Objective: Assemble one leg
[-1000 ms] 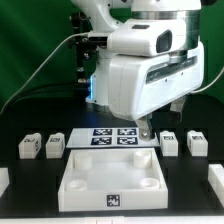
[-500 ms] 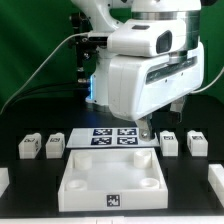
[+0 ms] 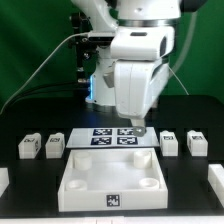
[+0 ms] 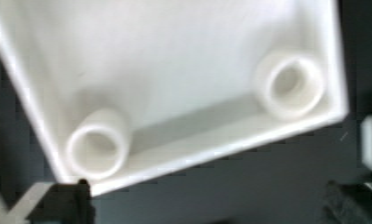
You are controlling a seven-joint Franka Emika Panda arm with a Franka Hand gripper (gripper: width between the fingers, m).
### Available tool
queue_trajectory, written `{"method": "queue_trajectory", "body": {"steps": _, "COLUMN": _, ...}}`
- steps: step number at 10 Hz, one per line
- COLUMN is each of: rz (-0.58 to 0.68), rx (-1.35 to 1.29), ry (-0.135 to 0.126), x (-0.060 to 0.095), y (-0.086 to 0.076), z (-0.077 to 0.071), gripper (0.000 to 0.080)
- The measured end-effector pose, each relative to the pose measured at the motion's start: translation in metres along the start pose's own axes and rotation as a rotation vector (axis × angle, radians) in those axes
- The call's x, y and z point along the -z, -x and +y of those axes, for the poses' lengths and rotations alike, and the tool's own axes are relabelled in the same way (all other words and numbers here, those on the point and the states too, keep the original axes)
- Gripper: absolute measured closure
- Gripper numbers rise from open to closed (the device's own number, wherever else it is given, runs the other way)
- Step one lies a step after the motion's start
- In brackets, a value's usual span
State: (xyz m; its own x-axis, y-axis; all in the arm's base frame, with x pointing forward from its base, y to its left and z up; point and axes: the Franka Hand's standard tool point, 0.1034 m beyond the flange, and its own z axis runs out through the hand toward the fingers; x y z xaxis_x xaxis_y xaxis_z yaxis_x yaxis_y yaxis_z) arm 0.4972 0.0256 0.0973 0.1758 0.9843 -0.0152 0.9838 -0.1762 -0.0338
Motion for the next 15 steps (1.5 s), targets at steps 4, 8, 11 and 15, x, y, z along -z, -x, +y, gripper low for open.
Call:
{"method": "queue_trajectory", "body": {"steps": 4, "rz": 0.017, "rx": 0.265, "ry": -0.039, "x": -0.046, "y": 0.044, "z": -0.032, "gripper": 0.015}}
{"method": "queue_trajectory", "body": {"steps": 8, "rz": 0.035, "rx": 0.218, "ry": -0.091, "x": -0.09, "y": 0.058, "z": -0.041, "gripper": 0.015}}
{"method": "queue_trajectory", "body": {"steps": 11, "rz": 0.036, "rx": 0.202, "ry": -0.09, "x": -0.091, "y": 0.058, "z": -0.041, "gripper": 0.0277}}
{"method": "queue_trajectory", "body": {"steps": 15, "rz": 0.036, "rx": 0.201, "ry": -0.09, "x": -0.092, "y": 0.058, "z": -0.041, "gripper": 0.072}}
